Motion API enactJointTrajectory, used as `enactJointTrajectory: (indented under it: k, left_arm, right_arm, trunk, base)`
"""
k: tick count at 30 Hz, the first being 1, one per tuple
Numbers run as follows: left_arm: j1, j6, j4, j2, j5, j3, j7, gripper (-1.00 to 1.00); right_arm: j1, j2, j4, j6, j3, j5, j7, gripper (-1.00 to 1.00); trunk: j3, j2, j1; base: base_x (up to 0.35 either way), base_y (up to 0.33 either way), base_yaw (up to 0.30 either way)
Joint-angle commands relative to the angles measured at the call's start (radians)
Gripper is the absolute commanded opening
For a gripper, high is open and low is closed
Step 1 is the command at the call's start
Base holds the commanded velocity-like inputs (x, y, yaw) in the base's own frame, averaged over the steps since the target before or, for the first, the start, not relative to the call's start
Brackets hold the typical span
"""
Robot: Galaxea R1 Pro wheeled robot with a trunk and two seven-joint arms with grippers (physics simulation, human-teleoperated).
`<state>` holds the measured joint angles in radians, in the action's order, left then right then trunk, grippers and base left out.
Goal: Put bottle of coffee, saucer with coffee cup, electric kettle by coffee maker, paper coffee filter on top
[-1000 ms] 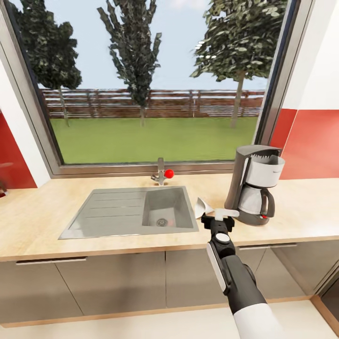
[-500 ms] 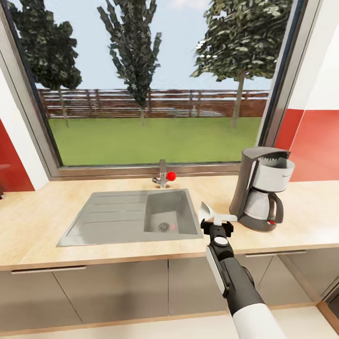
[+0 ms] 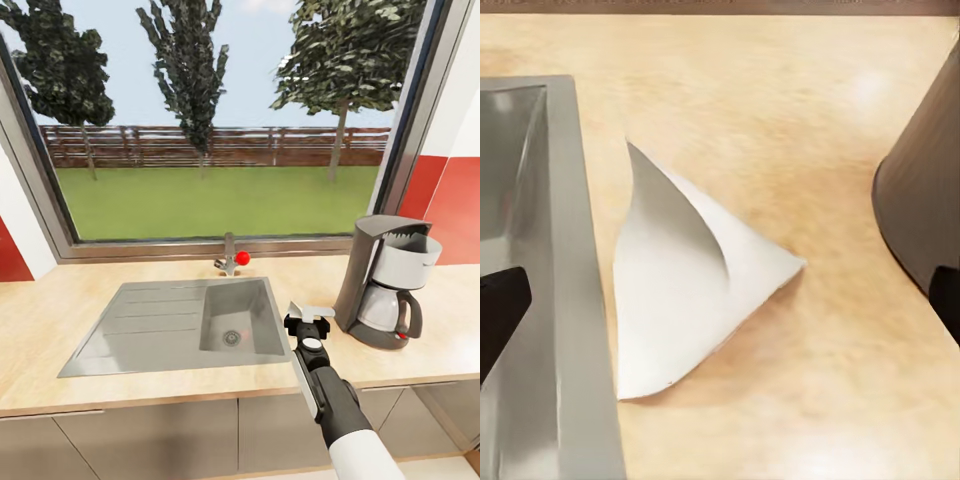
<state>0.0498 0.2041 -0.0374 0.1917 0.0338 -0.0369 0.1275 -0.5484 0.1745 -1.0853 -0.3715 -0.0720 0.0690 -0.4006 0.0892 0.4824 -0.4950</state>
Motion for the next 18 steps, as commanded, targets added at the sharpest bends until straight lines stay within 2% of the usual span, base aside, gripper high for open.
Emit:
enactJointTrajectory:
  k: [1, 8, 16, 18]
  left_arm:
    - [0.0, 0.006, -0.003, 0.0, 0.003, -0.003, 0.0, 1.0]
    - [0.002, 0.006, -0.004, -0.001, 0.004, -0.003, -0.001, 1.0]
    - [0.002, 0.006, -0.004, -0.009, 0.003, -0.003, -0.001, 1.0]
    - [0.002, 0.006, -0.004, -0.006, 0.003, -0.003, 0.0, 1.0]
  right_arm:
    - [-0.001, 0.0, -0.001, -0.009, -0.001, 0.007, -0.003, 1.0]
    - [-0.001, 0.0, 0.028, -0.009, 0.007, 0.007, -0.004, 1.0]
    - [-0.001, 0.0, 0.084, -0.007, 0.008, 0.008, -0.003, 1.0]
    - [-0.001, 0.0, 0.124, -0.004, 0.009, 0.008, -0.003, 1.0]
  trunk:
    - [0.002, 0.002, -0.001]
    - [0.002, 0.002, -0.001]
    - [0.002, 0.002, -0.001]
    - [0.002, 0.002, -0.001]
  base:
    - [0.284, 0.0, 0.0]
    - [0.255, 0.0, 0.0]
    - [0.034, 0.0, 0.0]
    - [0.0, 0.0, 0.0]
